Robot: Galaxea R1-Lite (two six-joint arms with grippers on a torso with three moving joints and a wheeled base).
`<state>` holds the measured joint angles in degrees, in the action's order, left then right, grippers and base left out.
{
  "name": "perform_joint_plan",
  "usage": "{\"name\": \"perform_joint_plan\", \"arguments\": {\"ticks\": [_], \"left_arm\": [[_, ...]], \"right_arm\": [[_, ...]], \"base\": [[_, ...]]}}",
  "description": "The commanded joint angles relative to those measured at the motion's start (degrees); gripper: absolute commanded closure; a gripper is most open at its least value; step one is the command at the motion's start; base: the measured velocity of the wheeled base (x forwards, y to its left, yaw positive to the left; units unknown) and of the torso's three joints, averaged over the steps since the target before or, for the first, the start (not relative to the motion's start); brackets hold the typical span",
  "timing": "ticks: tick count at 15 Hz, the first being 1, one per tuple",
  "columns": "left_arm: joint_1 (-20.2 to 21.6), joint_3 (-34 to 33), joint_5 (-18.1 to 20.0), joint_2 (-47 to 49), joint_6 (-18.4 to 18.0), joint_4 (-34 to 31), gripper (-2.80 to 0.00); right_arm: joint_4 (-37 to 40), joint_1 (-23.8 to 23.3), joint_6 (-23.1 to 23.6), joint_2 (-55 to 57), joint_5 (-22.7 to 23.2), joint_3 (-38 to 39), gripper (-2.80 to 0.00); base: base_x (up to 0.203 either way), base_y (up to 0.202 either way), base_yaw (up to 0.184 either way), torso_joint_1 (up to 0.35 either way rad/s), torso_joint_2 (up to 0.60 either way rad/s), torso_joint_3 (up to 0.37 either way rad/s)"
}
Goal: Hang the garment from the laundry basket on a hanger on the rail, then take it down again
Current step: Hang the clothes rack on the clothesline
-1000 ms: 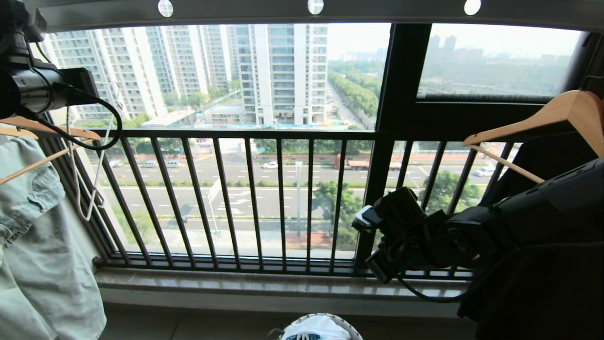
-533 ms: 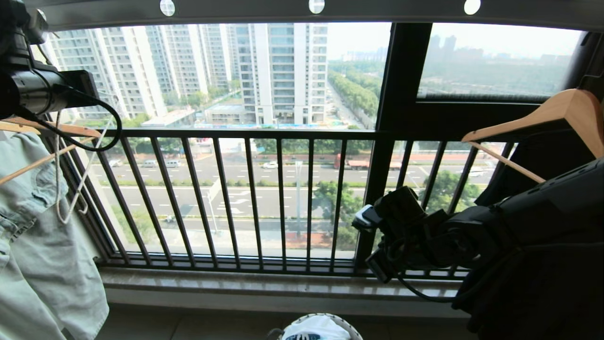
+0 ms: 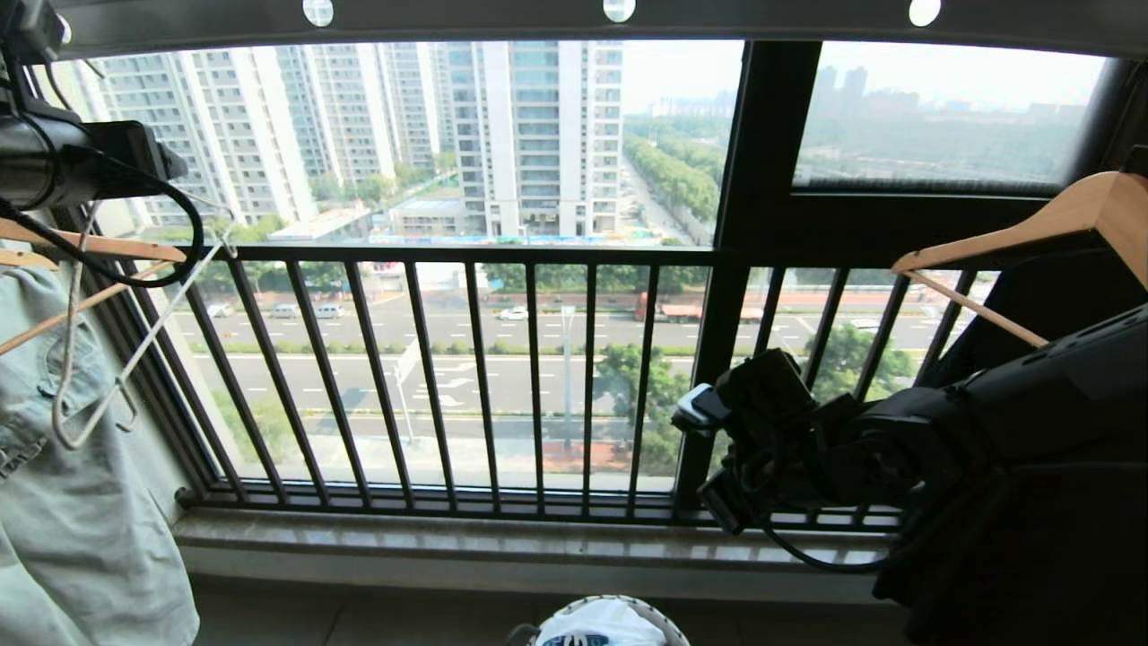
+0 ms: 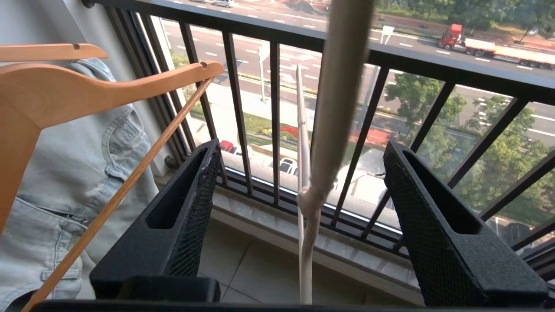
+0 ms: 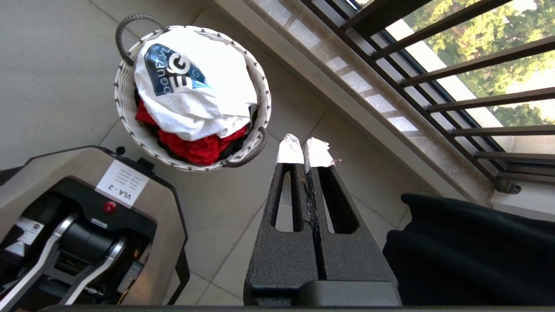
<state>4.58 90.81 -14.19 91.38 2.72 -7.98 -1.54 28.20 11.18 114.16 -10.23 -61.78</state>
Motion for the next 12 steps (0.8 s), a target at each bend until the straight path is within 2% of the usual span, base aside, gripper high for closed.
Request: {"name": "perform_joint_plan", "arguments": {"ticks": [1, 5, 10, 11, 12], "left_arm": [[-2.0, -1.4, -0.2, -6.7, 0.0, -3.9, -2.80], [-7.3, -6.9, -0.7, -15.9, -0.1, -9.9, -2.80], [-8.8, -15.8, -0.6, -28.2, -0.1, -13.6, -2.80], [-8.9, -17.6, -0.5, -31.0, -0.1, -13.9, 0.00], [-9.0, -18.5, -0.4, -33.8, -0.1, -14.5, 0.00]], "right_arm": [[0.0, 0.0, 0.1, -1.4, -0.1, 0.1, 0.00], [0.2, 0.1, 0.7, -3.0, 0.0, 1.0, 0.00], [0.1, 0.2, 1.2, -6.1, 0.2, 2.7, 0.00], [0.0, 0.2, 1.6, -7.0, 0.3, 3.6, 0.00], [0.0, 0.4, 1.7, -8.6, 0.4, 4.8, 0.00]], "base": [[0.000, 0.000, 0.000, 0.000, 0.00, 0.000], [0.000, 0.000, 0.000, 0.000, 0.00, 0.000], [0.000, 0.000, 0.000, 0.000, 0.00, 0.000], [0.000, 0.000, 0.000, 0.000, 0.00, 0.000], [0.000, 0.000, 0.000, 0.000, 0.00, 0.000]]}}
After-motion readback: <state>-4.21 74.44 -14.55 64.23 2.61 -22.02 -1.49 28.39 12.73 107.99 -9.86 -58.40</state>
